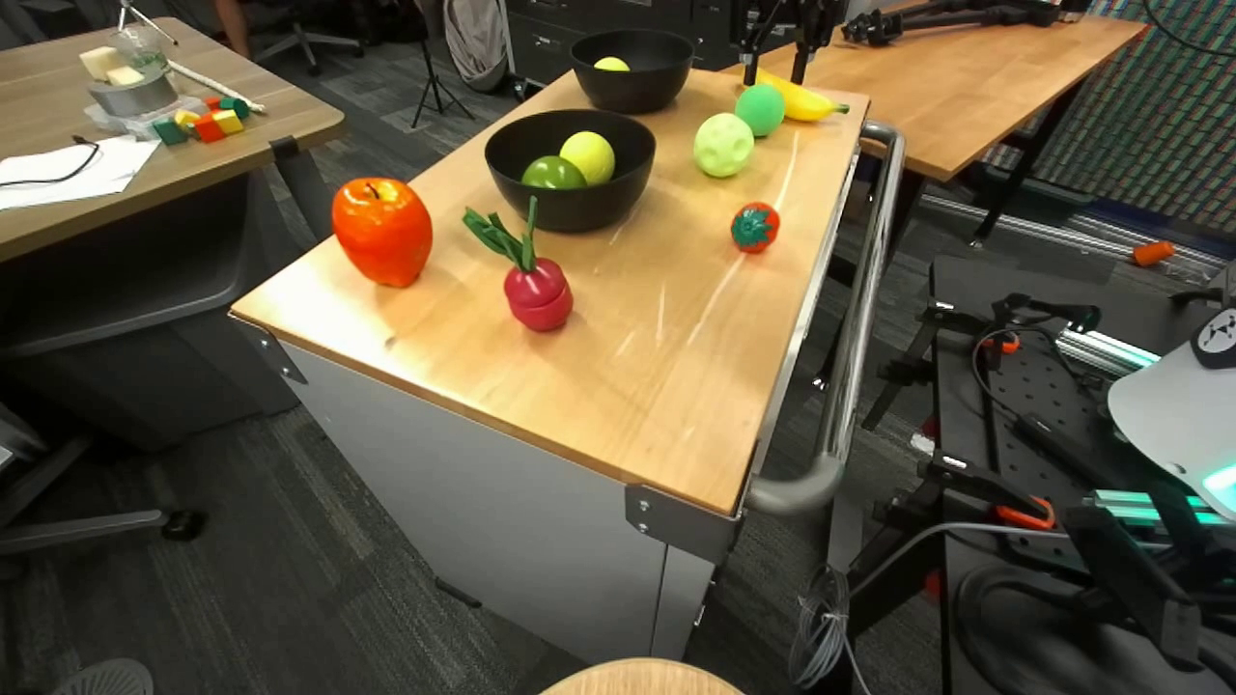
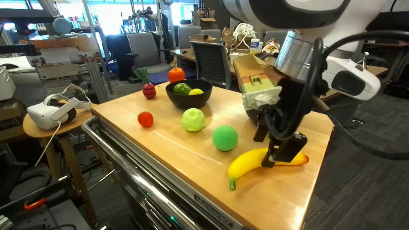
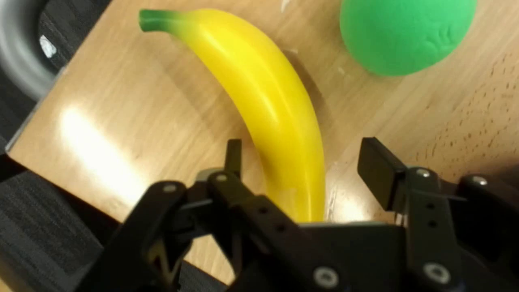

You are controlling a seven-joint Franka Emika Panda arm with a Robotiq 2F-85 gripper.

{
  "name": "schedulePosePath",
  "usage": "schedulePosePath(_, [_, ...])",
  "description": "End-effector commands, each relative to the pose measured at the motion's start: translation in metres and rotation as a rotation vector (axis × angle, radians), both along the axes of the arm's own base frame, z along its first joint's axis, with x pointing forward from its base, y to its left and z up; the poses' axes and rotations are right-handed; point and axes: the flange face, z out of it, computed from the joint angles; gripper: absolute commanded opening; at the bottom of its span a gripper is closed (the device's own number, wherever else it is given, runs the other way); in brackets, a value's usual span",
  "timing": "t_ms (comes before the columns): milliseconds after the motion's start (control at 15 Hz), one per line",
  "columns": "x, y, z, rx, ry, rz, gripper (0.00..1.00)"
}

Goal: Pick up all the fruit plush toy from the table and put them in the two black bowl

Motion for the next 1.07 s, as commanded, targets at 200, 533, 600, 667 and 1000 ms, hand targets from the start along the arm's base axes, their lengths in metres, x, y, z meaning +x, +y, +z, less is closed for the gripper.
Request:
schedulePosePath(200, [0.012, -0.007, -0.01, -0.07, -0.062, -0.048, 0.18])
schedulePosePath(533, [0.022, 0.015, 0.063, -0.184, -0.151, 0.042, 0.15])
schedulePosePath(600, [0.027, 0.025, 0.084, -0.215, -0.191, 0.082, 0.15])
schedulePosePath(667, [0.035, 0.034, 0.103, -0.234, -0.232, 0.115, 0.15])
schedulePosePath(1000, [0.09, 0.071, 0.16, -0.324, -0.489, 0.163, 0.15])
